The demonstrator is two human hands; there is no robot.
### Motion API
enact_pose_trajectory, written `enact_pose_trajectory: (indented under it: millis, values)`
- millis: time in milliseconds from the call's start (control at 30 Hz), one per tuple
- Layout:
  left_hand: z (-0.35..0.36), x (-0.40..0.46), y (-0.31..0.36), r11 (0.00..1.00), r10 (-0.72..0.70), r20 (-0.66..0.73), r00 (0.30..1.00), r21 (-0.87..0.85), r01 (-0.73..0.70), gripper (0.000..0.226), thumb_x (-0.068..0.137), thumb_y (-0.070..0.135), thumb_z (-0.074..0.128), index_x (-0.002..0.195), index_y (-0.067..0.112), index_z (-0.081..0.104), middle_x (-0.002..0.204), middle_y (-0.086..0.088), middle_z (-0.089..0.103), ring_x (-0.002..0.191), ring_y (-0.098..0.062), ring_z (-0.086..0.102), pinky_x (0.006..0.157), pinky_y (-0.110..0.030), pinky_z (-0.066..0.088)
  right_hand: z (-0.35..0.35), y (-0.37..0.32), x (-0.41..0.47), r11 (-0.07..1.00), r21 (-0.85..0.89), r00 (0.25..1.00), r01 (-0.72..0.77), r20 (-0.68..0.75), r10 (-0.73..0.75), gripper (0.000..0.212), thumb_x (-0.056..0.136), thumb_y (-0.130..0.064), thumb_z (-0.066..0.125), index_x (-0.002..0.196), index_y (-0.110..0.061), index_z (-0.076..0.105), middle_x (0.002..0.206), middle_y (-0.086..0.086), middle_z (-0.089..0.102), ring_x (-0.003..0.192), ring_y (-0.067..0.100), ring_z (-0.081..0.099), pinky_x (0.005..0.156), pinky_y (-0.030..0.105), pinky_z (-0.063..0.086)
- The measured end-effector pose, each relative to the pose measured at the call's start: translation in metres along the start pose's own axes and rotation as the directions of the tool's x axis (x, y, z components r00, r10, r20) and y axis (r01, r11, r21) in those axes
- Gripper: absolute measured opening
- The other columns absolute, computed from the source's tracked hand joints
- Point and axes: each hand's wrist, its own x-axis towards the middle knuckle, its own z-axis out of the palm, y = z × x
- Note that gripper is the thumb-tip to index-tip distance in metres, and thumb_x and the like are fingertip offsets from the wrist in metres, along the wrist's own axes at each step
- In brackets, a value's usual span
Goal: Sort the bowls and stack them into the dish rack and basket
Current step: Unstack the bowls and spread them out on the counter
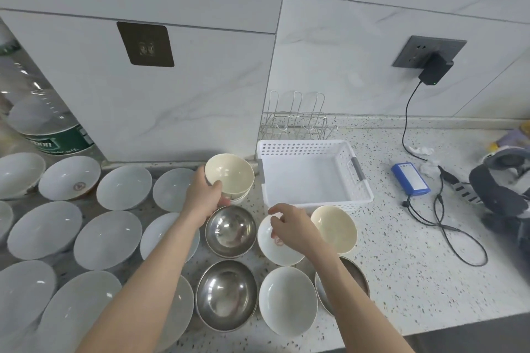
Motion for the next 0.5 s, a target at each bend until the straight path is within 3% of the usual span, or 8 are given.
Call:
enact_pose_trajectory:
  millis: [100, 233, 333, 433, 500]
  values:
    - [-0.004, -0.002, 0.002, 0.999, -0.012, 0.033, 0.999, -0.046, 0.014, 0.043, 0.087, 0.007, 0.041, 0.121, 0.034, 0.044, 0.085, -0.016, 0.071, 0.04, -0.012, 0.063, 0.032, -0.017, 0.027, 0.004, -0.001, 0.003, 0.999, 0.041, 1.0, -0.014, -0.014, 0.014, 0.035, 0.089, -0.021, 0.043, 0.12, -0.027, 0.06, 0.07, -0.01, 0.073, 0.069, 0.008, 0.059, 0.078, 0.029, 0.052]
    - [-0.019, -0.019, 0.002, 0.99, -0.017, 0.082, 0.997, -0.14, 0.028, 0.05, 0.088, 0.001, 0.038, 0.122, 0.038, 0.044, 0.083, -0.02, 0.07, 0.032, -0.008, 0.053, 0.032, -0.015, 0.026, 0.005, -0.006, 0.01, 0.994, 0.109, 0.997, -0.032, -0.062, 0.039, 0.034, 0.091, -0.022, 0.044, 0.121, -0.025, 0.06, 0.062, -0.016, 0.07, 0.059, 0.008, 0.06, 0.053, 0.016, 0.045]
    - [-0.035, -0.036, -0.01, 0.95, -0.028, 0.129, 0.991, -0.306, 0.067, 0.043, 0.088, -0.002, 0.038, 0.115, 0.029, 0.05, 0.068, -0.02, 0.071, 0.034, -0.009, 0.049, 0.032, -0.015, 0.021, 0.009, -0.016, 0.018, 0.984, 0.175, 0.992, -0.019, -0.12, 0.04, 0.041, 0.093, -0.023, 0.043, 0.133, -0.025, 0.051, 0.067, -0.014, 0.07, 0.062, -0.002, 0.057, 0.055, 0.017, 0.04]
    - [-0.051, -0.053, -0.023, 0.867, -0.059, 0.112, 0.992, -0.487, 0.107, 0.034, 0.091, -0.004, 0.039, 0.108, 0.022, 0.052, 0.066, -0.015, 0.069, 0.043, -0.009, 0.059, 0.031, -0.014, 0.019, 0.018, -0.03, 0.032, 0.978, 0.209, 0.99, -0.023, -0.13, 0.051, 0.047, 0.096, -0.024, 0.041, 0.143, -0.019, 0.041, 0.079, -0.008, 0.071, 0.067, 0.001, 0.057, 0.061, 0.022, 0.041]
    - [-0.062, -0.061, -0.028, 0.824, -0.08, 0.087, 0.993, -0.554, 0.115, 0.033, 0.092, -0.004, 0.038, 0.105, 0.021, 0.054, 0.062, -0.01, 0.069, 0.042, -0.006, 0.058, 0.03, -0.013, 0.018, 0.024, -0.04, 0.043, 0.98, 0.197, 0.99, -0.04, -0.125, 0.066, 0.048, 0.098, -0.029, 0.041, 0.143, -0.013, 0.039, 0.092, 0.003, 0.074, 0.079, 0.009, 0.063, 0.075, 0.03, 0.047]
